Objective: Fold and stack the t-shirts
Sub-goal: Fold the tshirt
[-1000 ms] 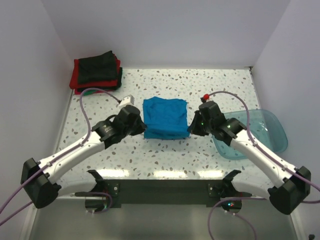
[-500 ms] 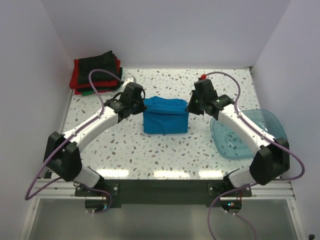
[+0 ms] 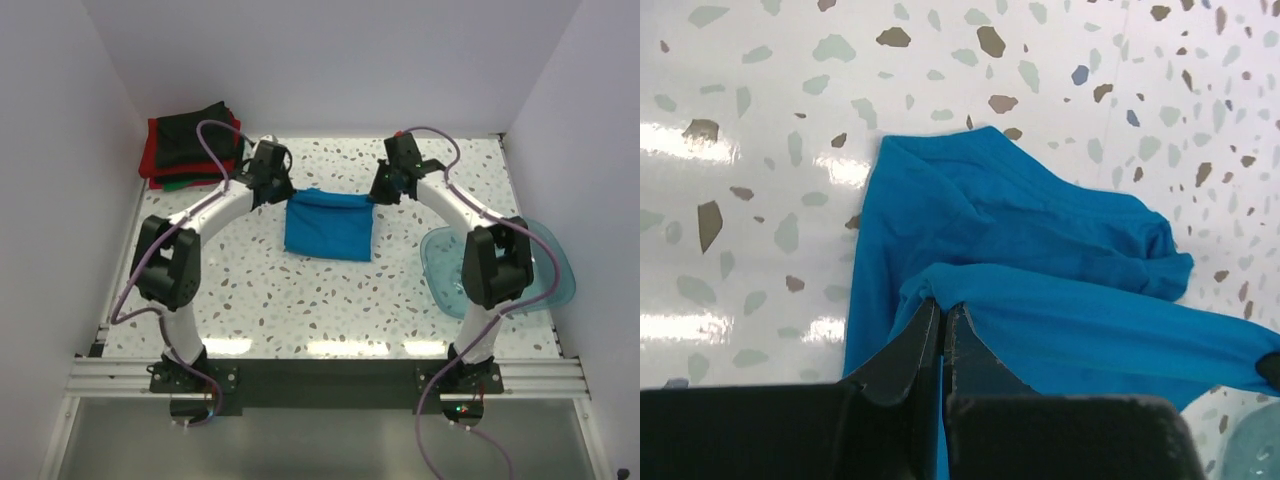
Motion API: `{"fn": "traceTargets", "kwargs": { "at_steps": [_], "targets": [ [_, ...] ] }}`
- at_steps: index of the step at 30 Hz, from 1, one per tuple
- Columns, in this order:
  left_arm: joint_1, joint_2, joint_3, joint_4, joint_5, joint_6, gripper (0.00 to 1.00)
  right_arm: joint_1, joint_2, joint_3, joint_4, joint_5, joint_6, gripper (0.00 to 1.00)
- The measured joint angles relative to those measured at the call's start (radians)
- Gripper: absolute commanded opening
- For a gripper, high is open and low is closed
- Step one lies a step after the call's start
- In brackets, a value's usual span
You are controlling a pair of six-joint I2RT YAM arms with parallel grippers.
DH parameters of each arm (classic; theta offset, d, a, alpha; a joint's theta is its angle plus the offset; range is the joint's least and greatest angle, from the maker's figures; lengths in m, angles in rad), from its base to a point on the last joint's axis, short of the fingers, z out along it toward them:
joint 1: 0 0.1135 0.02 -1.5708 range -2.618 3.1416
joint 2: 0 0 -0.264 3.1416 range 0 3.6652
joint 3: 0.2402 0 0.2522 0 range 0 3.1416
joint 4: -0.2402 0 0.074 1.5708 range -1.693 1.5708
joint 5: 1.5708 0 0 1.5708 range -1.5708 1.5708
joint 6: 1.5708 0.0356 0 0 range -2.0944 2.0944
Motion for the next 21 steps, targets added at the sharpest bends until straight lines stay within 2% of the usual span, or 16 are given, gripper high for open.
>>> {"fn": "traceTargets", "kwargs": {
  "at_steps": [6, 7, 8, 9, 11, 13, 16, 17, 21],
  "targets": [
    [0.019, 0.181, 0.104, 0.044, 0.030, 0.031, 0.00, -0.030, 0.142, 0.096, 0.012, -0.008, -0.001, 0.02],
    [0.022, 0.209, 0.124, 0.049, 0.037, 0.037, 0.09, -0.036, 0.170, 0.116, 0.012, -0.008, -0.001, 0.09],
    [0.026, 0.235, 0.143, 0.052, 0.043, 0.044, 0.35, -0.041, 0.197, 0.137, 0.011, -0.008, -0.001, 0.17],
    [0.029, 0.259, 0.165, 0.050, 0.050, 0.053, 0.52, -0.045, 0.225, 0.158, 0.010, -0.008, -0.001, 0.37],
    [0.038, 0.300, 0.206, 0.047, 0.061, 0.060, 1.00, -0.052, 0.271, 0.195, 0.006, -0.005, -0.005, 0.55],
    [0.048, 0.312, 0.218, 0.048, 0.068, 0.050, 1.00, -0.056, 0.315, 0.244, -0.013, 0.003, -0.017, 0.71],
    [0.062, 0.307, 0.218, 0.057, 0.074, 0.054, 1.00, -0.061, 0.369, 0.354, -0.076, 0.027, -0.035, 0.85],
    [0.064, 0.302, 0.217, 0.059, 0.078, 0.055, 1.00, -0.062, 0.373, 0.373, -0.083, 0.031, -0.045, 0.99],
    [0.068, 0.241, 0.155, 0.088, 0.119, 0.072, 1.00, -0.062, 0.314, 0.329, -0.071, 0.040, -0.072, 0.99]
  ]
}}
